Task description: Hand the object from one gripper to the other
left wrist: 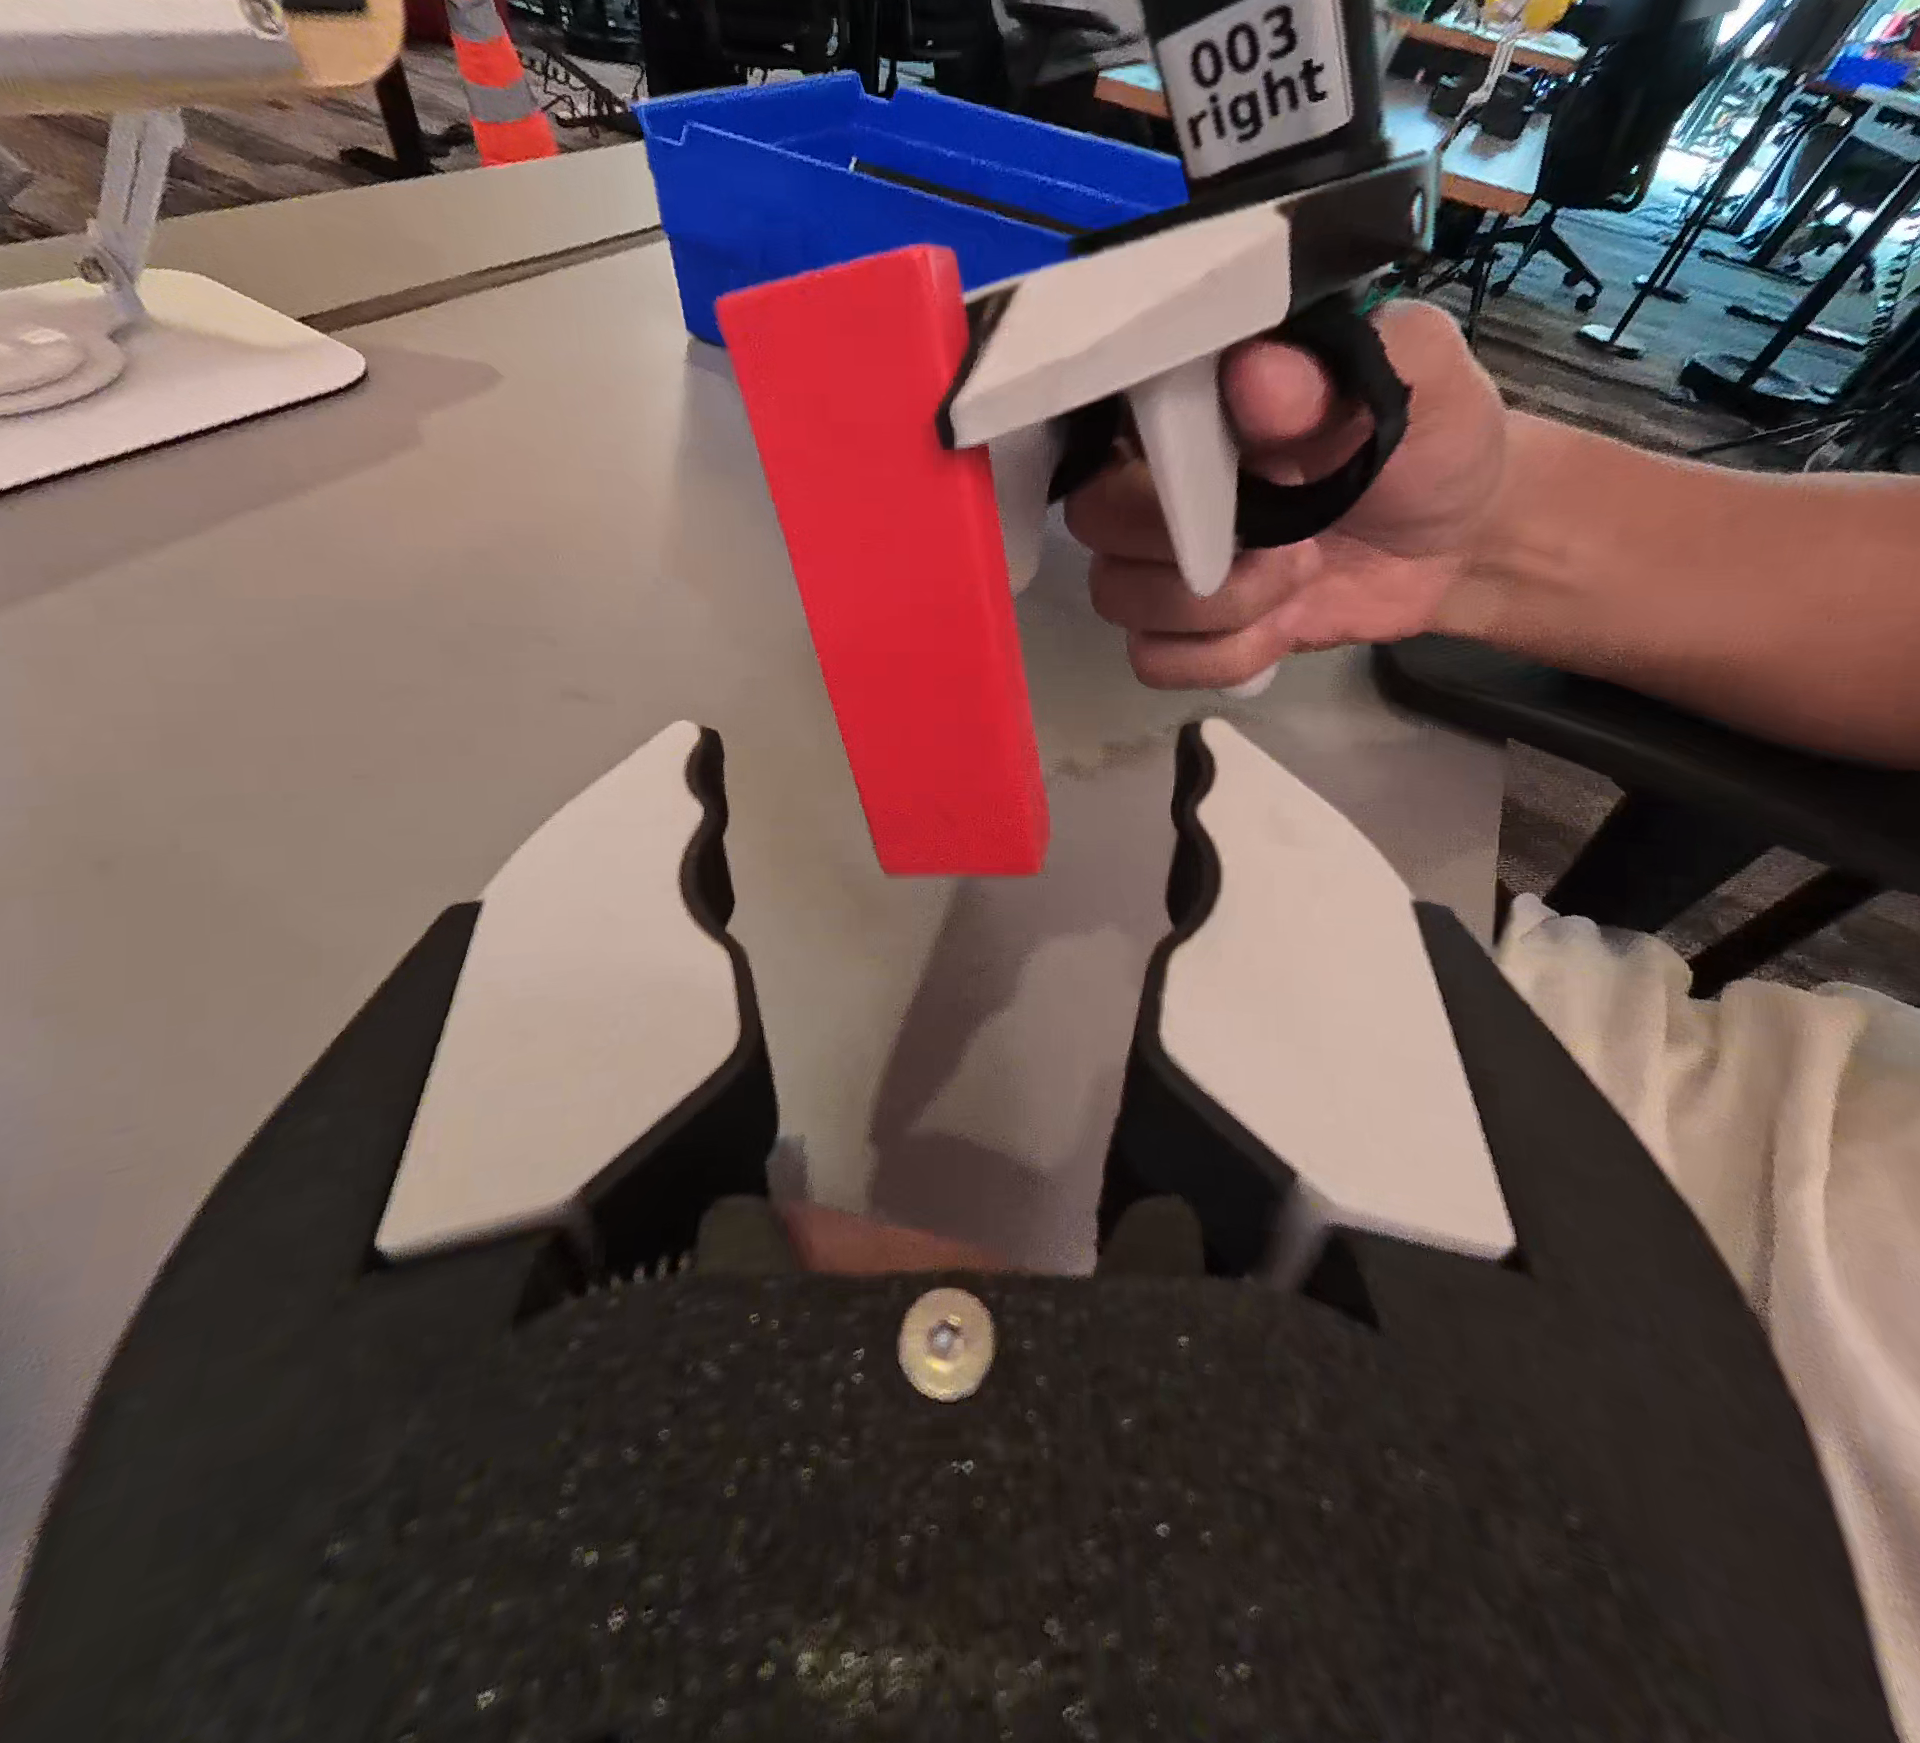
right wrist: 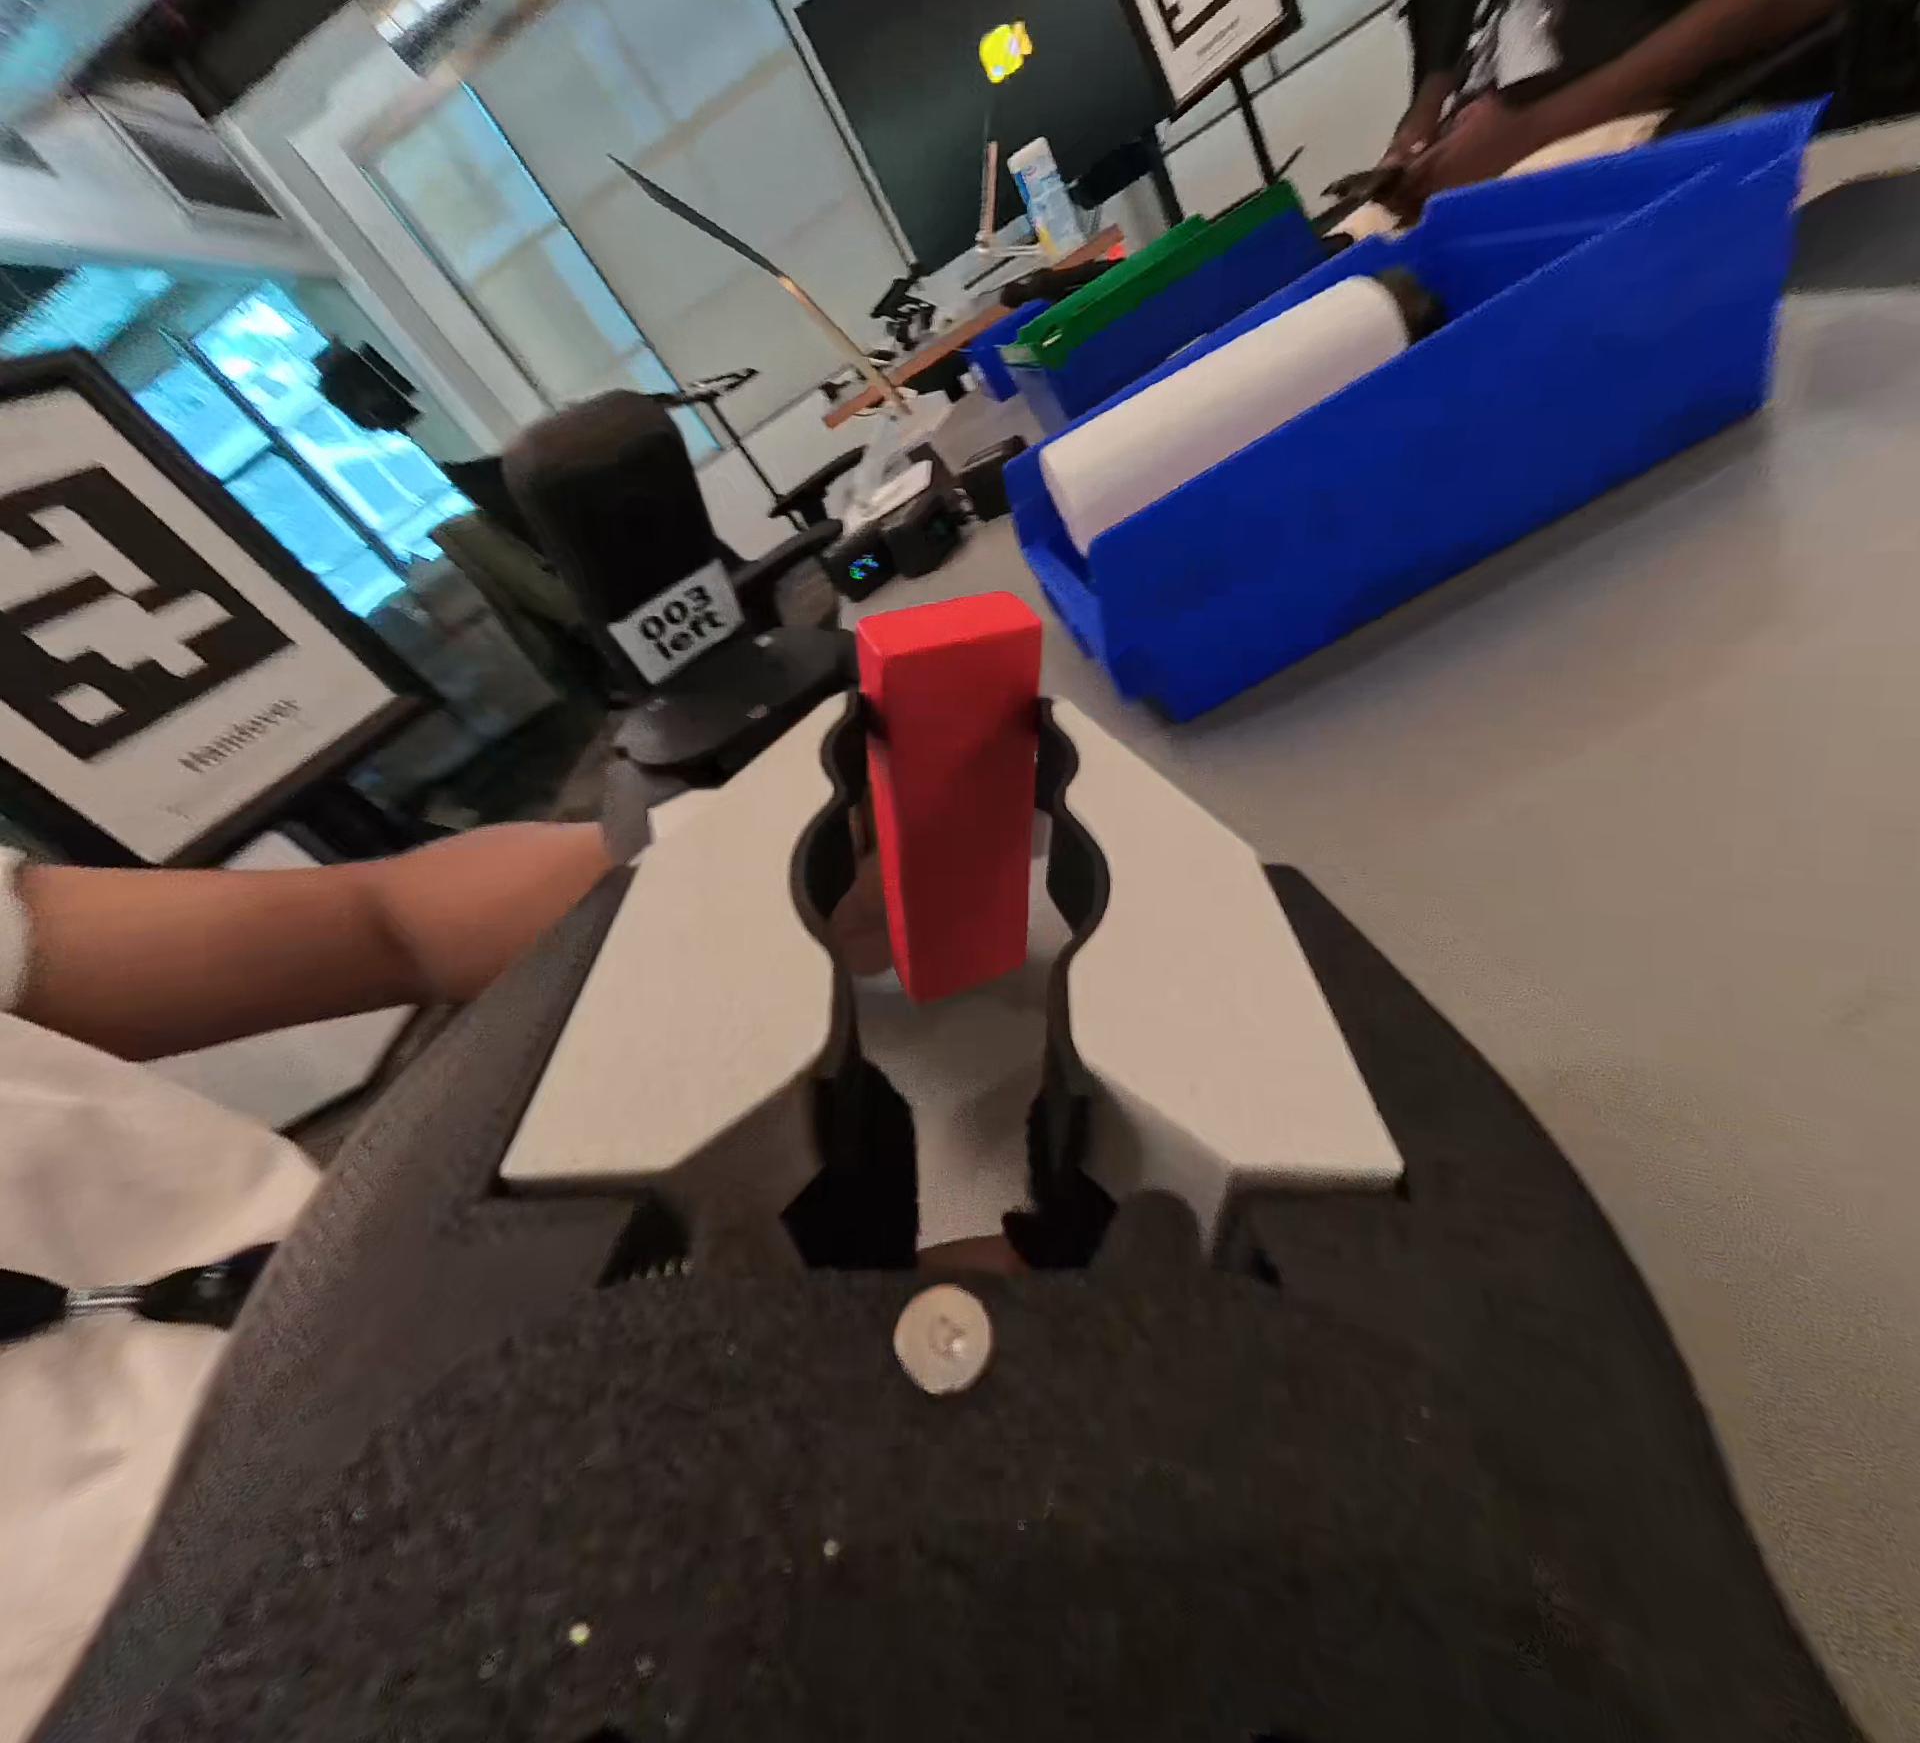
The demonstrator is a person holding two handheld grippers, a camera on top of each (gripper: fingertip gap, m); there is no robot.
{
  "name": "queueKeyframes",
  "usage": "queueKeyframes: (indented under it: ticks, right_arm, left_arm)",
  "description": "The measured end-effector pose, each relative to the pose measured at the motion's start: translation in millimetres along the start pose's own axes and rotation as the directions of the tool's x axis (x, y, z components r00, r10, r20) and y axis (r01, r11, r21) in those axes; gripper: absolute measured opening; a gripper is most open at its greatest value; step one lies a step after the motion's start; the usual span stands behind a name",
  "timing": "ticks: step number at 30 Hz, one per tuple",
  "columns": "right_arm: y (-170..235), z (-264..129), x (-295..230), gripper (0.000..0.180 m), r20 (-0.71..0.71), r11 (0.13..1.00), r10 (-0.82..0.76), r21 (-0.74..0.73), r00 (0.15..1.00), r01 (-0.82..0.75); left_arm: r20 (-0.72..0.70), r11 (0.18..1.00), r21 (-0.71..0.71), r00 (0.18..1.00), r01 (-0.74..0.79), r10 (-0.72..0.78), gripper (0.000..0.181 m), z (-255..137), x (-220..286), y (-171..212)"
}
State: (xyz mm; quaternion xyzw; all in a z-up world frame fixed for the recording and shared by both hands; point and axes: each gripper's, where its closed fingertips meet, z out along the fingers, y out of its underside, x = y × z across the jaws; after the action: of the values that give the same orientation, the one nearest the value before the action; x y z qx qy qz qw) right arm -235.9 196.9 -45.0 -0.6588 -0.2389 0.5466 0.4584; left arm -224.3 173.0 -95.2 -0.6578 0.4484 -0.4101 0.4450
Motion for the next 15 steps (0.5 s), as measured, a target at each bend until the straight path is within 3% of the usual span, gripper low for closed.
queueKeyframes:
  ticks: [2,6,9,13,15]
  right_arm:
    - [3.7,4.2,-2.2,0.032,0.011,0.999,0.033,-0.012,0.999,-0.033]
    - [4.3,5.1,-4.8,0.032,-0.018,0.998,-0.066,-0.025,0.998,0.066]
    - [-2.8,3.9,-10.8,0.037,-0.02,0.983,-0.18,0.026,0.983,0.181]
    - [-3.2,-3.4,-1.8,0.069,-0.09,0.924,-0.381,0.01,0.92,0.383]
    - [2.8,-7.5,9.3,0.078,-0.147,0.846,-0.533,-0.066,0.833,0.53]
  left_arm:
    - [0.005,1.0,-0.019,1.0,-0.009,0.01,0.063,0.7,-1.1,4.3]
    - [0.012,0.998,-0.046,0.999,-0.041,0.042,0.038,-1.7,-2.8,7.4]
    - [-0.012,1.0,-0.019,1.0,-0.003,0.002,0.037,-2.7,-0.4,0.9]
    - [-0.092,0.983,0.051,0.981,0.175,-0.17,0.037,-10.5,-3.7,-9.7]
    - [-0.16,0.935,0.106,0.934,0.339,-0.32,0.037,-17.7,-9.8,-20.1]
